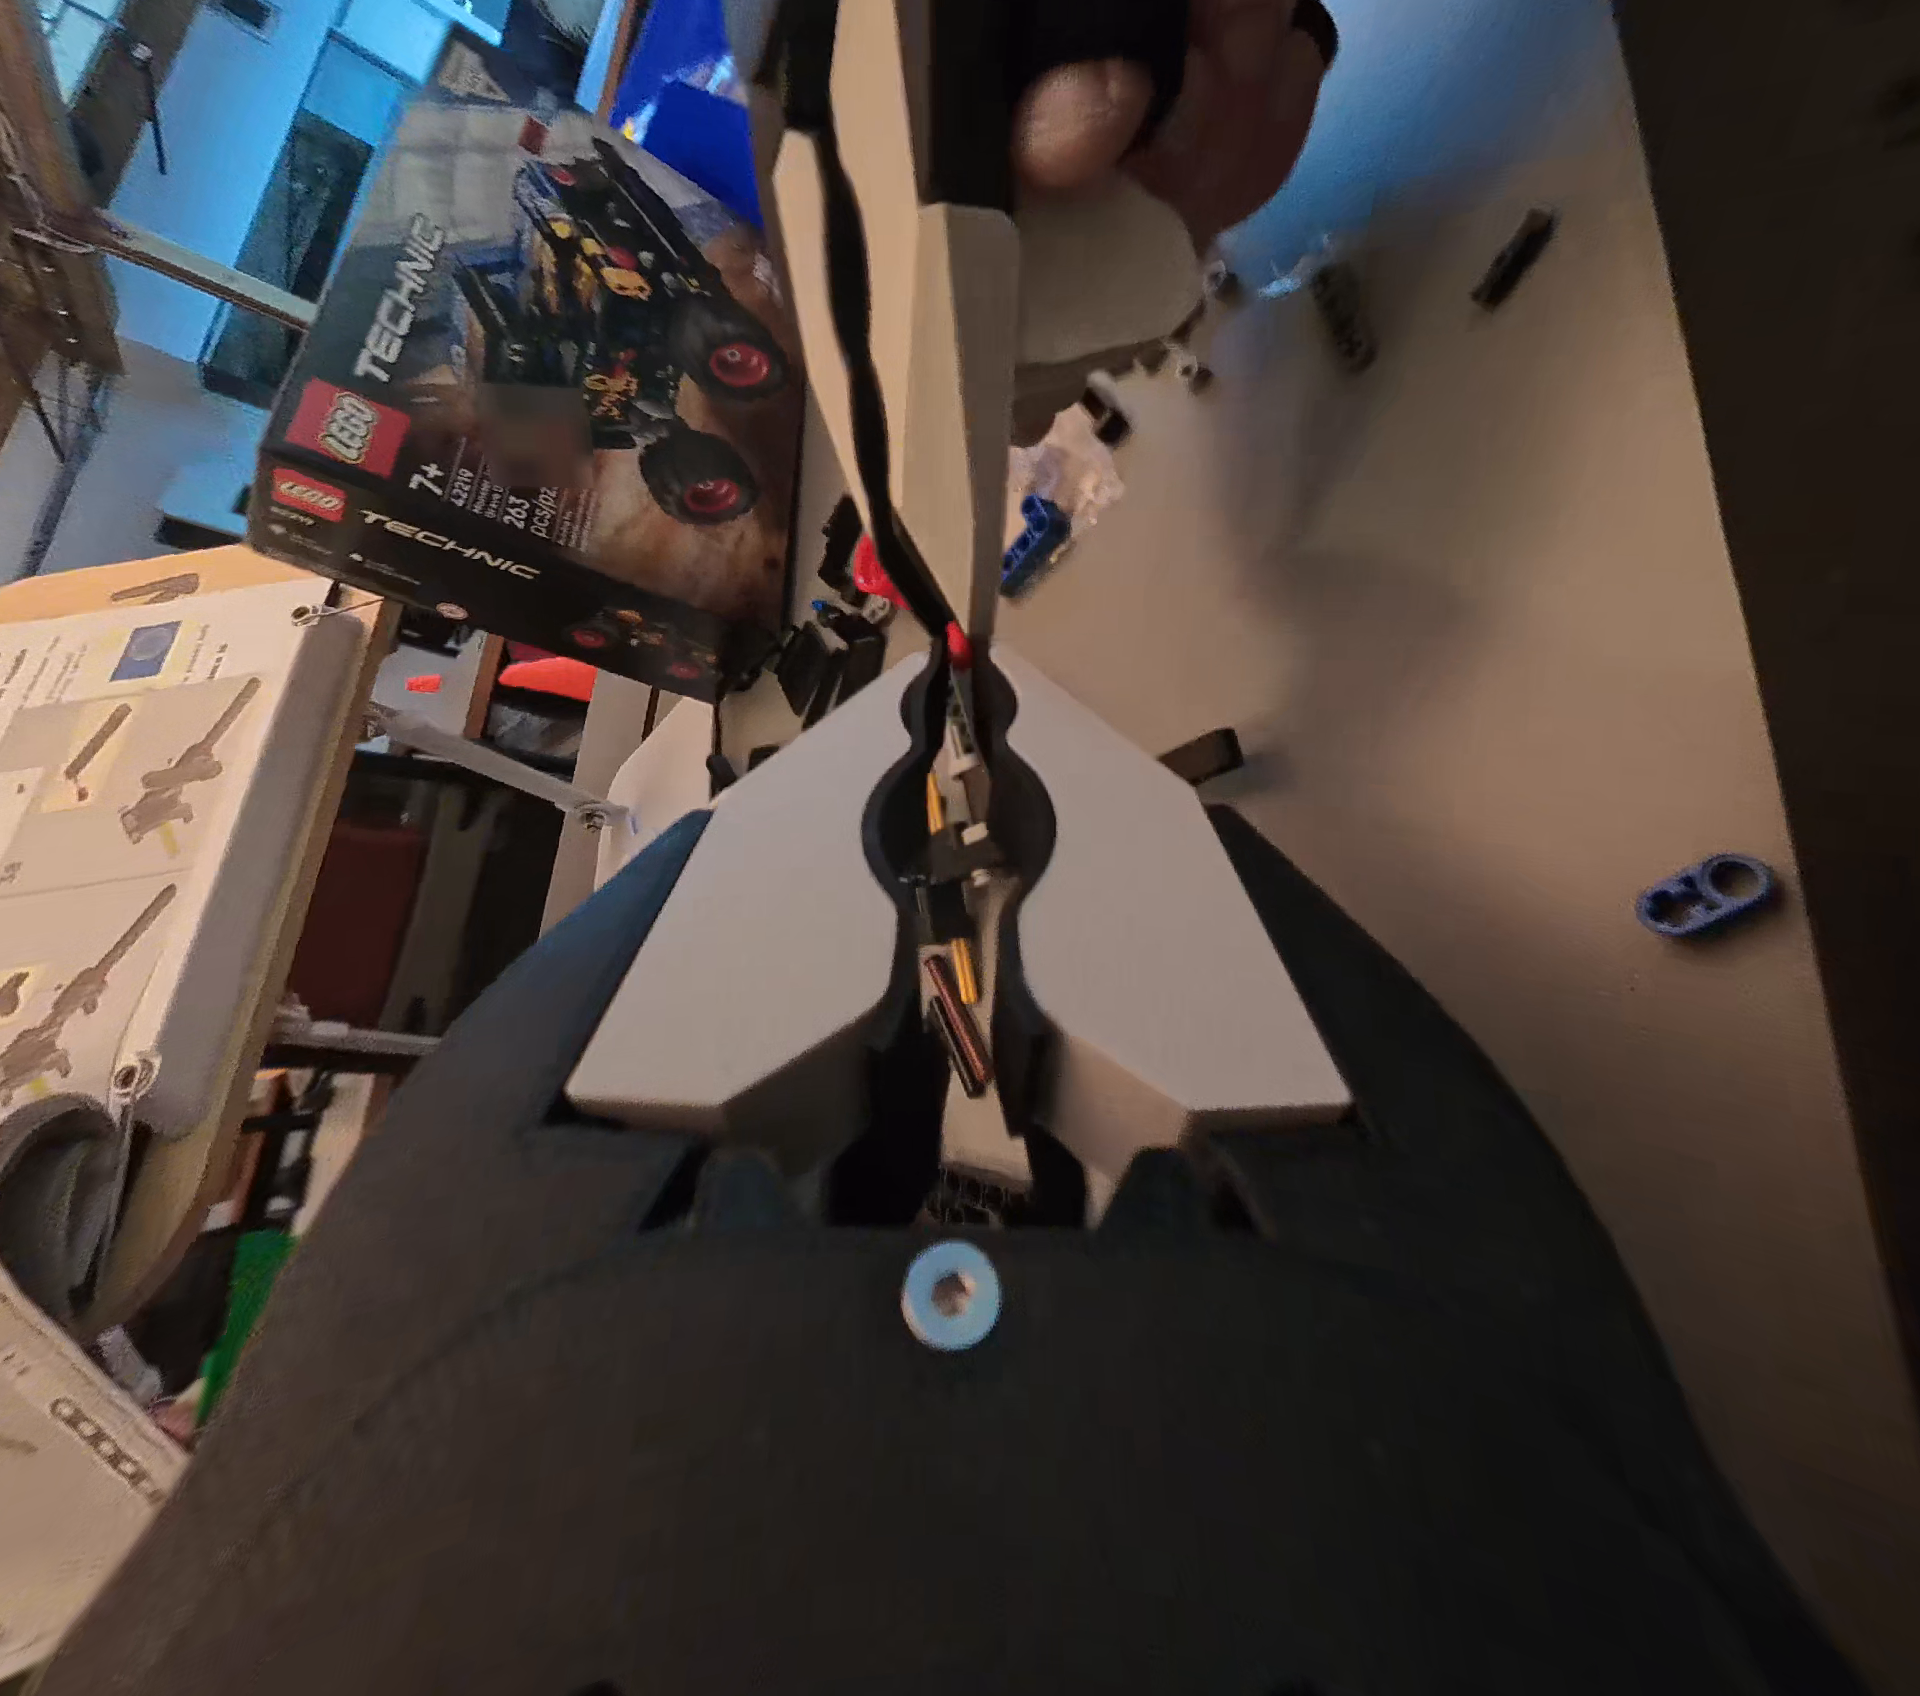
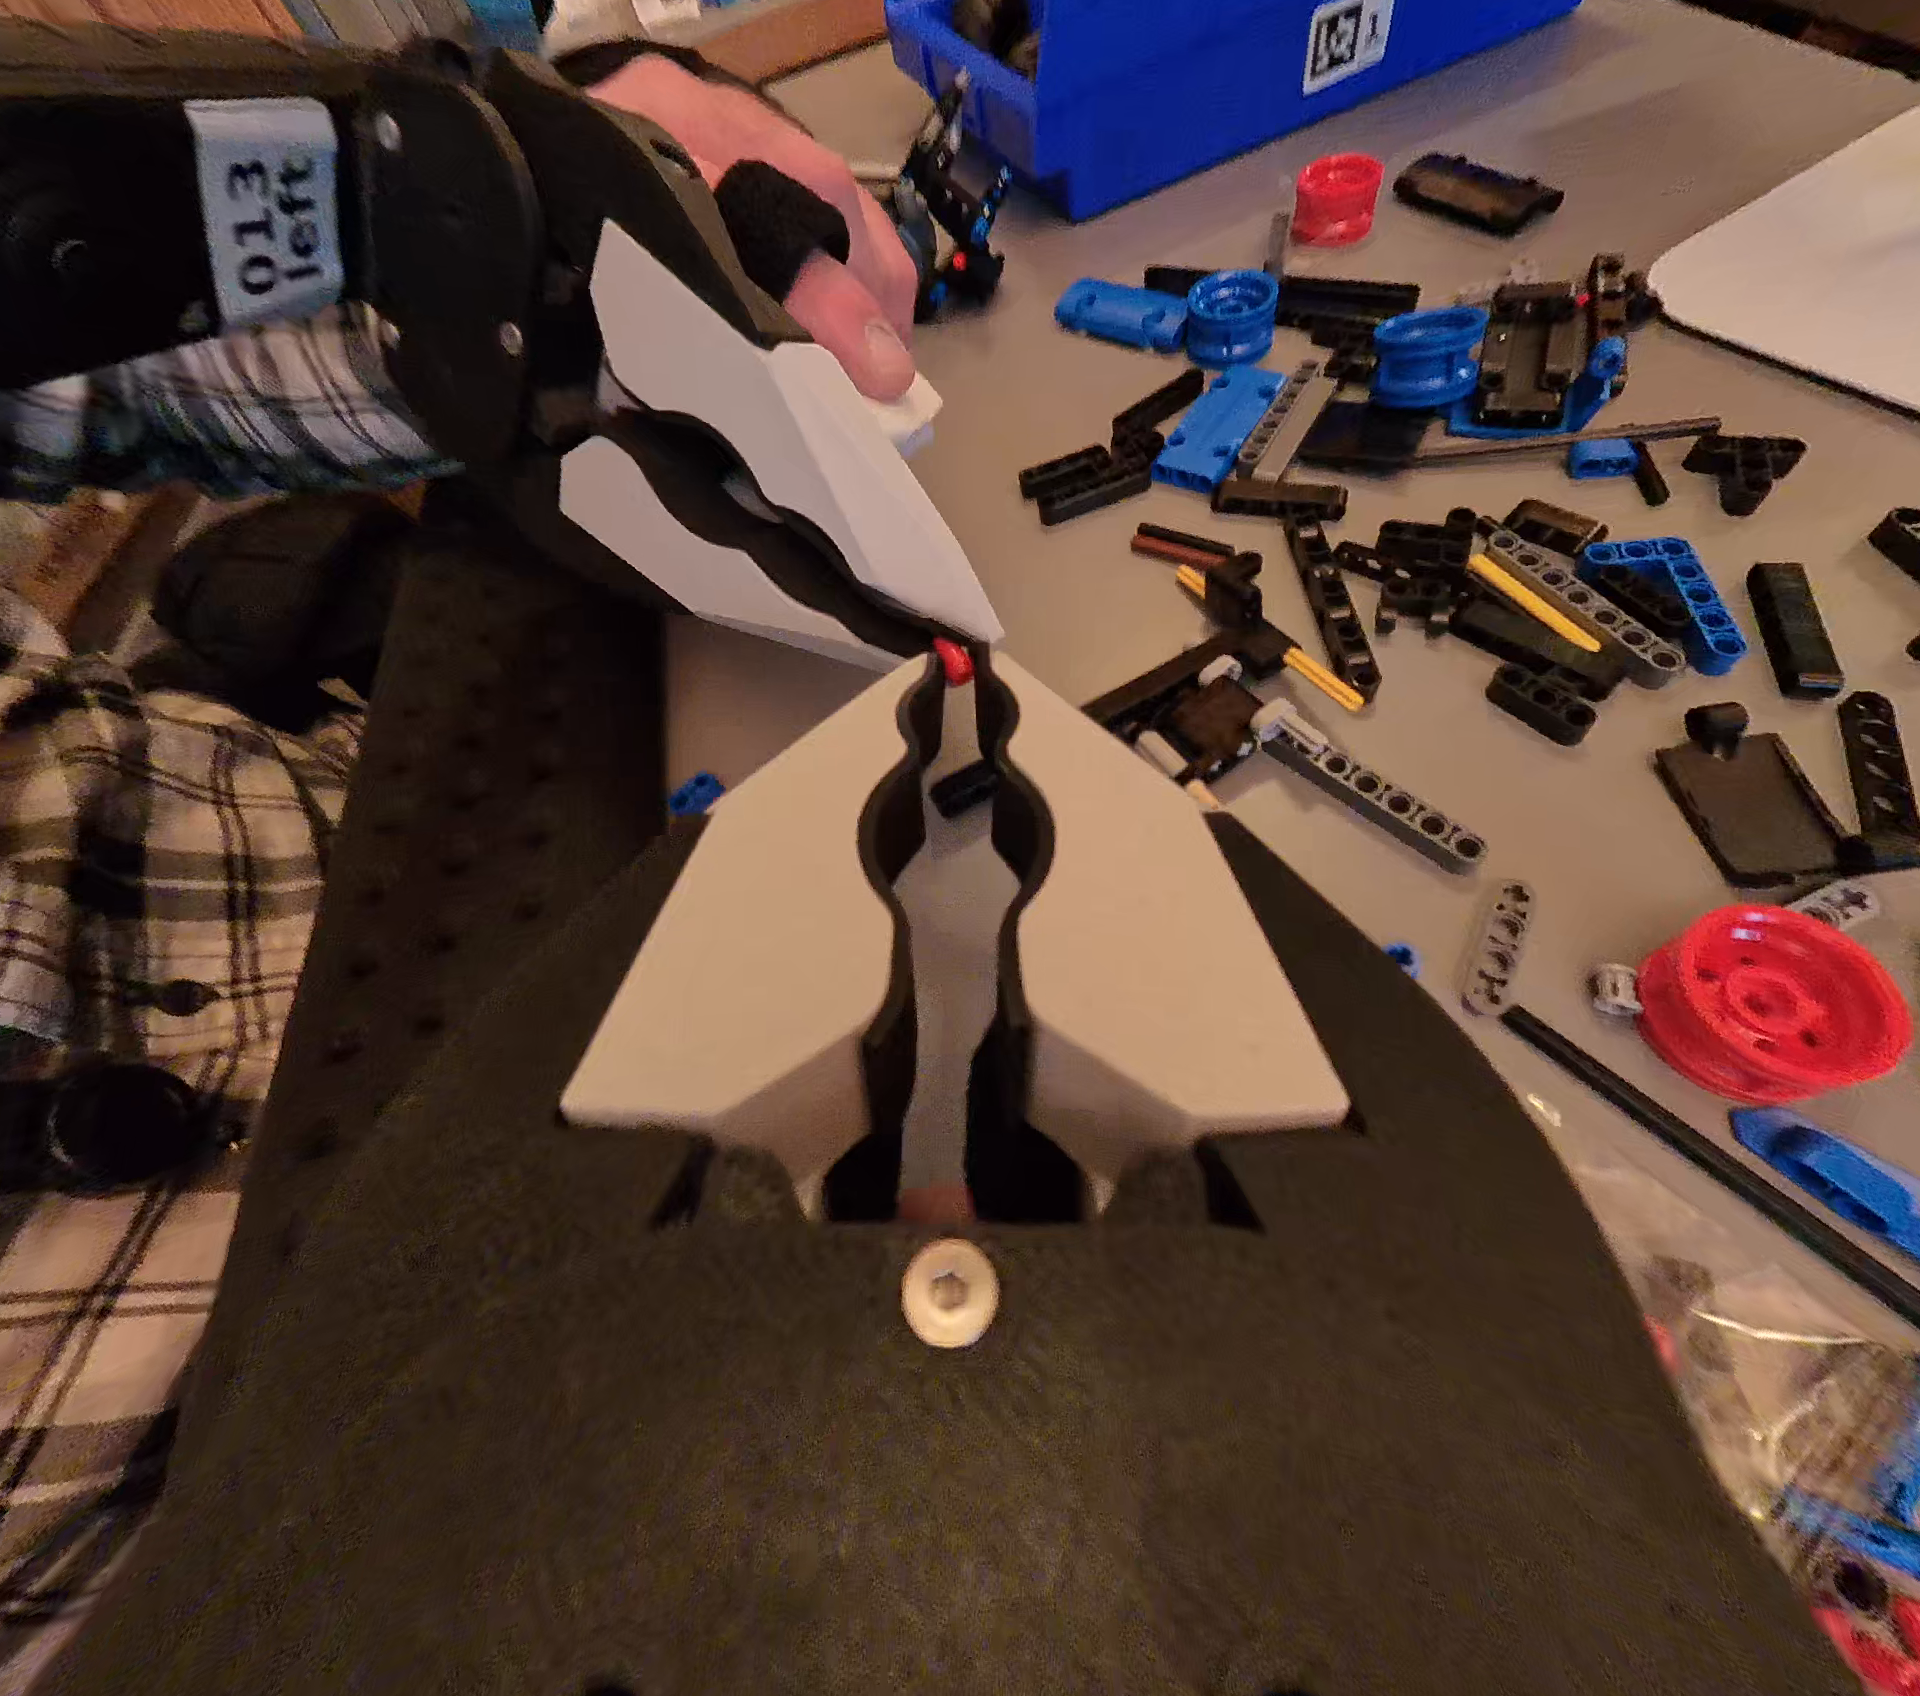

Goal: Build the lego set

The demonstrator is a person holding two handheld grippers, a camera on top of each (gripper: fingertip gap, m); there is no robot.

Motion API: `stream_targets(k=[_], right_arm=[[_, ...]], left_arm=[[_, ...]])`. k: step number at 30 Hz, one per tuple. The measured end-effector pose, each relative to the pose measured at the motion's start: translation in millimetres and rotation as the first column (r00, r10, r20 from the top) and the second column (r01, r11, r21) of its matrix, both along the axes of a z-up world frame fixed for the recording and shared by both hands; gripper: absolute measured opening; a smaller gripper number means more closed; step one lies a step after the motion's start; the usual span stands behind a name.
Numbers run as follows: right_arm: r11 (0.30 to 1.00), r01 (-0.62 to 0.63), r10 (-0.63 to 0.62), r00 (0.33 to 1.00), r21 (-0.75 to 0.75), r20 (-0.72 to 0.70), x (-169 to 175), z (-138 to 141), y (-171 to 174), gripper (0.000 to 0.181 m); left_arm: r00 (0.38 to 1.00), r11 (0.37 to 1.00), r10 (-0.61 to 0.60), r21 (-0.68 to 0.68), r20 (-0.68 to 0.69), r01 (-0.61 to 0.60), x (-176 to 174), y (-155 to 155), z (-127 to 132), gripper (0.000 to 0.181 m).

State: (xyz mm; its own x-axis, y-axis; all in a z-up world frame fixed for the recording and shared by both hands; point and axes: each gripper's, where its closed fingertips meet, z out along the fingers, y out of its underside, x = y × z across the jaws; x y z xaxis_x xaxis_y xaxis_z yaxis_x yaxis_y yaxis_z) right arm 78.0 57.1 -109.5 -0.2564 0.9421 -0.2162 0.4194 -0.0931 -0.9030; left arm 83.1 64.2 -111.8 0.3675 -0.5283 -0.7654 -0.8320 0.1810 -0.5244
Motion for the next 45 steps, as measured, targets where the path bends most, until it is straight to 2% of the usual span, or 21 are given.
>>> stream_targets(k=[4, 9, 13, 16, 17, 20, 22, 23, 26, 31, 33, 34, 37, 41, 45], right_arm=[[0.999, -0.016, 0.014, 0.998, -0.035, -0.062, 2, 14, -3, 0.006], [0.995, -0.055, 0.045, 0.993, -0.087, -0.106, 4, 23, -9, 0.005], [0.989, -0.091, 0.077, 0.99, -0.12, -0.121, 8, 27, -15, 0.004], [0.992, -0.095, 0.086, 0.99, -0.084, -0.112, 9, 23, -17, 0.004], [0.993, -0.09, 0.082, 0.991, -0.071, -0.109, 9, 22, -17, 0.004], [0.997, -0.049, 0.043, 0.993, -0.055, -0.108, 11, 21, -7, 0.004], [0.999, -0.026, 0.021, 0.995, -0.042, -0.099, 13, 18, -1, 0.004], [0.999, -0.016, 0.012, 0.996, -0.037, -0.093, 13, 16, 1, 0.004], [1.0, 0.008, -0.01, 0.996, -0.022, -0.086, 13, 14, 6, 0.004], [0.998, 0.042, -0.04, 0.998, 0.038, -0.039, 15, 2, 14, 0.003], [0.998, 0.042, -0.04, 0.999, 0.051, -0.028, 15, -2, 14, 0.003], [0.997, 0.041, -0.04, 0.999, 0.06, -0.023, 15, -3, 14, 0.003], [0.996, 0.037, -0.036, 0.999, 0.076, -0.014, 14, -6, 14, 0.003], [0.993, 0.048, -0.047, 0.999, 0.108, -0.014, 15, -5, 17, 0.004], [0.974, 0.059, -0.062, 0.998, 0.217, 0.008, 15, -11, 20, 0.004]], left_arm=[[0.992, 1.0, -0.028, -0.003, 0.121, 0.029, 3, -3, 14, 0.002], [0.979, 0.998, -0.068, 0.0, 0.19, 0.069, 6, -9, 22, 0.002], [0.977, 0.994, -0.107, 0.009, 0.185, 0.107, 10, -14, 24, 0.002], [0.976, 0.991, -0.12, -0.028, 0.182, 0.127, 11, -18, 20, 0.003], [0.979, 0.991, -0.116, -0.042, 0.168, 0.125, 8, -17, 17, 0.007], [0.991, 0.986, -0.049, -0.151, 0.122, 0.067, -12, -8, 2, 0.035], [0.996, 0.967, 0.041, -0.252, 0.077, -0.02, -34, 6, -10, 0.047], [0.996, 0.959, 0.065, -0.28, 0.069, -0.043, -43, 14, -12, 0.046], [0.99, 0.863, 0.125, -0.499, 0.064, -0.076, -58, 26, -34, 0.048], [0.99, 0.764, 0.135, -0.631, -0.045, -0.133, -66, 40, -63, 0.045], [0.989, 0.74, 0.15, -0.661, -0.02, -0.126, -62, 43, -65, 0.037], [0.988, 0.737, 0.15, -0.664, -0.023, -0.127, -61, 43, -66, 0.026], [0.984, 0.739, 0.176, -0.661, 0.002, -0.131, -59, 45, -67, 0.023], [0.986, 0.792, 0.164, -0.601, 0.037, -0.109, -59, 44, -63, 0.022], [0.978, 0.867, 0.137, -0.496, 0.157, -0.042, -51, 40, -46, 0.022]])
